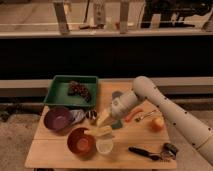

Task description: Place banana in paper cup

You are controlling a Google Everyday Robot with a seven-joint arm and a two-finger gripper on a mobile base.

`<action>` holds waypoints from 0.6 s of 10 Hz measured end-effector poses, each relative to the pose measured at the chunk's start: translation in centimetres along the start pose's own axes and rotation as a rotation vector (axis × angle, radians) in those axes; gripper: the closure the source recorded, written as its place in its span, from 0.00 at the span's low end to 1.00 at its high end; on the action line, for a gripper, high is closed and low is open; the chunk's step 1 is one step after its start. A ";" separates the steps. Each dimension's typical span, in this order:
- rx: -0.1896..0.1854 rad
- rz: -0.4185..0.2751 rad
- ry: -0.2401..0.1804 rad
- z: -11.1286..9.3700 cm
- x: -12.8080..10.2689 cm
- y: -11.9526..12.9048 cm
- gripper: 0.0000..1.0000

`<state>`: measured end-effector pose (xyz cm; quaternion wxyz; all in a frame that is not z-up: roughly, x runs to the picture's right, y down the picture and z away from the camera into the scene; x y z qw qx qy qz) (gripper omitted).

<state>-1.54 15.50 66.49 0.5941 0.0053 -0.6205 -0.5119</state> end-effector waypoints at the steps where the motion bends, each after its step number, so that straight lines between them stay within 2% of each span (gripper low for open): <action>1: -0.003 -0.002 0.001 0.0 0.0 0.0 1.00; 6: -0.017 -0.020 0.010 -0.2 -0.3 -0.8 1.00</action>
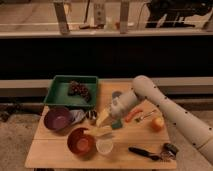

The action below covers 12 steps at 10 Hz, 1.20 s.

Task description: Place banana in paper cup

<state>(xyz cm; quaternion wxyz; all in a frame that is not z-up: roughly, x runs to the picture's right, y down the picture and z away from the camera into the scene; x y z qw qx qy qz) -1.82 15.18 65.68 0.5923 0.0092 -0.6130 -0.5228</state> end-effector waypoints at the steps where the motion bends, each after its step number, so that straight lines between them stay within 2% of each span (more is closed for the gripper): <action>1: -0.002 0.002 0.003 -0.1 -0.2 0.0 1.00; 8: -0.021 0.020 0.044 -1.4 -2.3 -0.2 1.00; 12: -0.032 0.035 0.039 -1.2 -3.2 0.0 1.00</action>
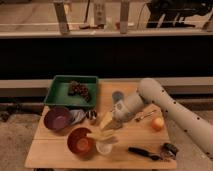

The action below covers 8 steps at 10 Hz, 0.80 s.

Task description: Place banana in paper cup

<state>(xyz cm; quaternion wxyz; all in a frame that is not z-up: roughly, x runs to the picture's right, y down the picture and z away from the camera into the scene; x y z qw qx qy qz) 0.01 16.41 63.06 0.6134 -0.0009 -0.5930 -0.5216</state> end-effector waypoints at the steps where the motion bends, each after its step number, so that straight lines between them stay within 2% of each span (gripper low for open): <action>1: -0.001 0.006 0.002 -0.1 -0.3 0.2 1.00; 6: -0.008 0.051 0.024 -1.3 -2.4 1.6 1.00; 8: -0.012 0.059 0.018 -1.1 -2.6 1.8 1.00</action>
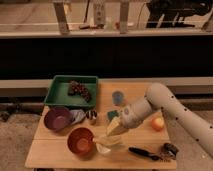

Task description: Place banana in paper cup

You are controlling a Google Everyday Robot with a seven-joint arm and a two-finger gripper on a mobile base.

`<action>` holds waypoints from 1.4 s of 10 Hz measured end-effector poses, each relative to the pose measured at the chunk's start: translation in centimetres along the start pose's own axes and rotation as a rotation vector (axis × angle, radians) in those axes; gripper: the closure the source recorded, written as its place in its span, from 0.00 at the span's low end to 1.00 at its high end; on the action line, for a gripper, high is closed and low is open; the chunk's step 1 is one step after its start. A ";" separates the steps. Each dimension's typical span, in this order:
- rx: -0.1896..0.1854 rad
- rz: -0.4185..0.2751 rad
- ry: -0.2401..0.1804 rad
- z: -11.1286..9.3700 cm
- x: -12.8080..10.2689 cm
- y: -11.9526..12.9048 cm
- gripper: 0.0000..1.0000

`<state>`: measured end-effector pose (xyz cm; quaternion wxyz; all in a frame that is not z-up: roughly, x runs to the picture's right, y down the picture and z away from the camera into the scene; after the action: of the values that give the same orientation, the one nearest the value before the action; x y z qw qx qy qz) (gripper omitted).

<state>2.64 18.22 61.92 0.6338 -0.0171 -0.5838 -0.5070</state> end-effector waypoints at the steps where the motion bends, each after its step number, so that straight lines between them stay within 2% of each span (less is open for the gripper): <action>1: -0.004 0.005 -0.005 0.2 0.0 0.2 1.00; 4: -0.022 0.021 -0.011 0.7 0.2 0.5 0.99; 5: -0.028 0.029 -0.001 0.7 0.3 0.6 0.96; 7: -0.036 0.049 0.032 0.5 0.4 0.7 0.79; 8: -0.040 0.063 0.049 0.4 0.5 0.8 0.66; 9: -0.044 0.068 0.053 0.5 0.6 0.9 0.59; 12: -0.078 0.084 0.063 0.6 1.1 0.7 0.28; 13: -0.084 0.090 0.069 0.6 1.2 0.7 0.22; 14: -0.087 0.095 0.073 0.6 1.4 0.7 0.20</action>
<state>2.43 18.06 63.57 0.6765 -0.0538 -0.5364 -0.5017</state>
